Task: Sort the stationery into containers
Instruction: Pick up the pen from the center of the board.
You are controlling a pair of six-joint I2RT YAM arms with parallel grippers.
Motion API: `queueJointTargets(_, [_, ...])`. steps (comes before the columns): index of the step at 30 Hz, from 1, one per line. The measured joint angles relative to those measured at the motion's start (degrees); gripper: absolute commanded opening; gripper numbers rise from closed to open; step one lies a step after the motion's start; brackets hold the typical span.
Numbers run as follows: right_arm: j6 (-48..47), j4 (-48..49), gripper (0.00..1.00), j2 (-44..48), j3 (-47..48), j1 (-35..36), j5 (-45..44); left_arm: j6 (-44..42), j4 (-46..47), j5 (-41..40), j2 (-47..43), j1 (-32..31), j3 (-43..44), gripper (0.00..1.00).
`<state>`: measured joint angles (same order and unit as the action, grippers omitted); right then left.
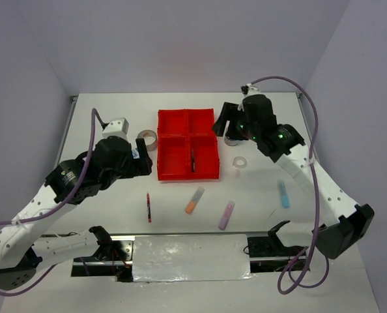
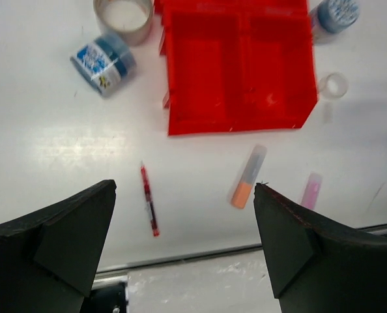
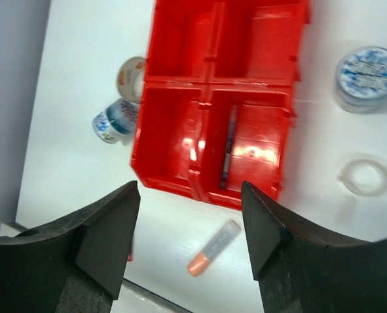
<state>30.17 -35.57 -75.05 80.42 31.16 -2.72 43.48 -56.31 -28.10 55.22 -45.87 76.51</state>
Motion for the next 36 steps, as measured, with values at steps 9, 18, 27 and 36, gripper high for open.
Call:
queueJointTargets(9, [-3.4,-7.3,0.74,5.8,-11.9,-8.3,0.4,10.4,-0.7,7.5,3.1,0.1,-18.4,0.96])
queueJointTargets(18, [-5.7,-9.0,0.73,7.5,-14.3,-9.3,3.4,14.3,7.5,13.8,12.3,0.5,-30.1,0.85])
queueJointTargets(27, [-7.8,-9.1,0.73,7.9,-14.5,-9.3,6.6,15.2,17.0,16.4,20.7,3.4,-37.4,0.69])
queueJointTargets(36, [-9.8,-9.1,0.73,8.7,-14.5,-9.3,6.9,15.4,20.8,16.8,23.4,3.7,-37.3,0.15])
